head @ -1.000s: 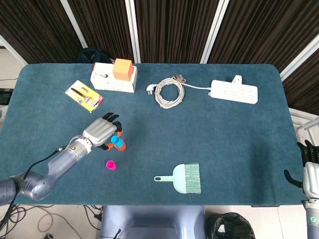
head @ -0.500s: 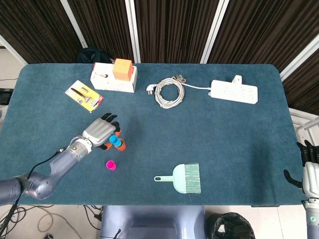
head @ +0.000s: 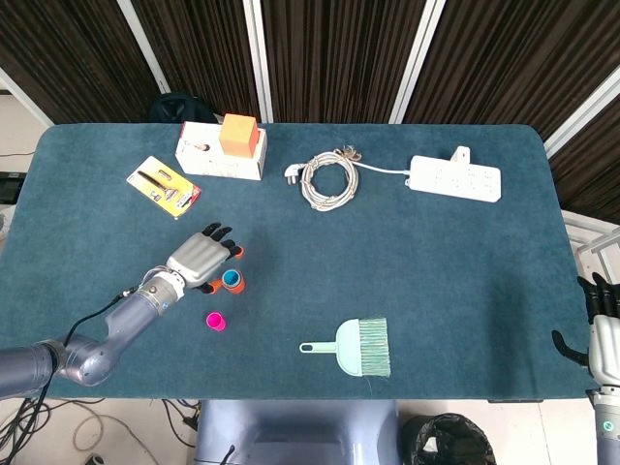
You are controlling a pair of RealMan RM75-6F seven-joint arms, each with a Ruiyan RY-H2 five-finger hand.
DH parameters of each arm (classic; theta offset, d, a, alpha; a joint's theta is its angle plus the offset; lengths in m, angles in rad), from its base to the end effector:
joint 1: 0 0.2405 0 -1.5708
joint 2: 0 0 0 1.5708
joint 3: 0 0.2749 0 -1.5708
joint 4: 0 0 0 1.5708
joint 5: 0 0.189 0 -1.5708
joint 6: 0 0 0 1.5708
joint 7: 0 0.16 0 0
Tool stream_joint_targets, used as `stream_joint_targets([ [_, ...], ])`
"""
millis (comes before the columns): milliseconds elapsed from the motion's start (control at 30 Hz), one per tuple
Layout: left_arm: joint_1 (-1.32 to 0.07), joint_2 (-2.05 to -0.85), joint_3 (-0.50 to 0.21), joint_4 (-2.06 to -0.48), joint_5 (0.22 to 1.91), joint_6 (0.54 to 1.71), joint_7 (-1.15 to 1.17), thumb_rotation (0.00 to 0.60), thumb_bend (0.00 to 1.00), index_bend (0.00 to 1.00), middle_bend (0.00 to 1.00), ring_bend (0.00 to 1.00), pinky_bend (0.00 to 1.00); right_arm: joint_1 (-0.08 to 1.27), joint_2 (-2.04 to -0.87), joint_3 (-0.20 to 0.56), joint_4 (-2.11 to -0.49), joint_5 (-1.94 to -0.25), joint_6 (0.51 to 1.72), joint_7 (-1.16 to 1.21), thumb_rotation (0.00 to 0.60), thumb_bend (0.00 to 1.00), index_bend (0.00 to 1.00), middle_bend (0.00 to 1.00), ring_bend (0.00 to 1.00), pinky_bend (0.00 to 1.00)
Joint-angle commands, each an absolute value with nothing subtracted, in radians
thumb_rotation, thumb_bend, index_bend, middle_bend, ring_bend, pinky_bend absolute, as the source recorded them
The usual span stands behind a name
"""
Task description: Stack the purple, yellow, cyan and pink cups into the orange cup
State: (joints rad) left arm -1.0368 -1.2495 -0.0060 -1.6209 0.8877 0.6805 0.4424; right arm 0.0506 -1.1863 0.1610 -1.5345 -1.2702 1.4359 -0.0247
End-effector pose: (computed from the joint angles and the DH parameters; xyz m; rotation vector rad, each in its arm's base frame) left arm -0.1377 0.3900 0.0429 -2.1829 -0.7939 -0.5322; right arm -0.3638 -0.2016 0.1956 1.1271 -0.9590 0.7929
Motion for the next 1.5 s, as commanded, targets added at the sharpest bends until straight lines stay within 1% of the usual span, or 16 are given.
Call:
stream_joint_targets([
  [33, -1.040, -1.247, -0.005, -1.626, 0.888, 0.680, 0.446, 0.600, 0.31, 0.20, 0.23, 0.00, 0.00, 0.050, -1.186, 0.161, -1.535, -1.269, 1.436, -0.024, 0.600, 0.34, 0.12, 0.05, 0.09, 0.05],
  [167, -1.026, -1.221, -0.014, -1.674, 0.931, 0.718, 0.435, 0.600, 0.31, 0.25, 0.23, 0.00, 0.00, 0.049, -1.184, 0.162, -1.537, -1.271, 1.438, -0.022, 0.600, 0.34, 0.12, 0.05, 0.09, 0.05],
  [300, -0.988, -1.187, -0.010, -1.728, 0.998, 0.767, 0.407, 0.600, 0.31, 0.26, 0.22, 0.00, 0.00, 0.049, -1.183, 0.162, -1.538, -1.272, 1.440, -0.020, 0.600, 0.34, 0.12, 0.05, 0.09, 0.05],
  [533, -0.920, -1.124, 0.043, -1.798, 1.133, 0.803, 0.357, 0.600, 0.30, 0.29, 0.20, 0.00, 0.00, 0.049, -1.183, 0.159, -1.542, -1.275, 1.438, -0.025, 0.600, 0.34, 0.12, 0.05, 0.09, 0.05],
  [867, -0.857, -1.064, 0.095, -1.832, 1.230, 0.820, 0.299, 0.600, 0.30, 0.31, 0.19, 0.00, 0.00, 0.048, -1.182, 0.160, -1.550, -1.278, 1.446, -0.028, 0.600, 0.34, 0.12, 0.05, 0.09, 0.05],
  [1167, -0.816, -1.064, 0.130, -1.822, 1.293, 0.828, 0.284, 0.600, 0.28, 0.31, 0.18, 0.00, 0.00, 0.047, -1.179, 0.160, -1.550, -1.277, 1.445, -0.024, 0.600, 0.34, 0.12, 0.05, 0.09, 0.05],
  [1500, -0.803, -1.116, 0.125, -1.786, 1.317, 0.829, 0.299, 0.600, 0.28, 0.31, 0.18, 0.00, 0.00, 0.043, -1.174, 0.163, -1.552, -1.276, 1.451, -0.017, 0.600, 0.34, 0.12, 0.05, 0.09, 0.05],
])
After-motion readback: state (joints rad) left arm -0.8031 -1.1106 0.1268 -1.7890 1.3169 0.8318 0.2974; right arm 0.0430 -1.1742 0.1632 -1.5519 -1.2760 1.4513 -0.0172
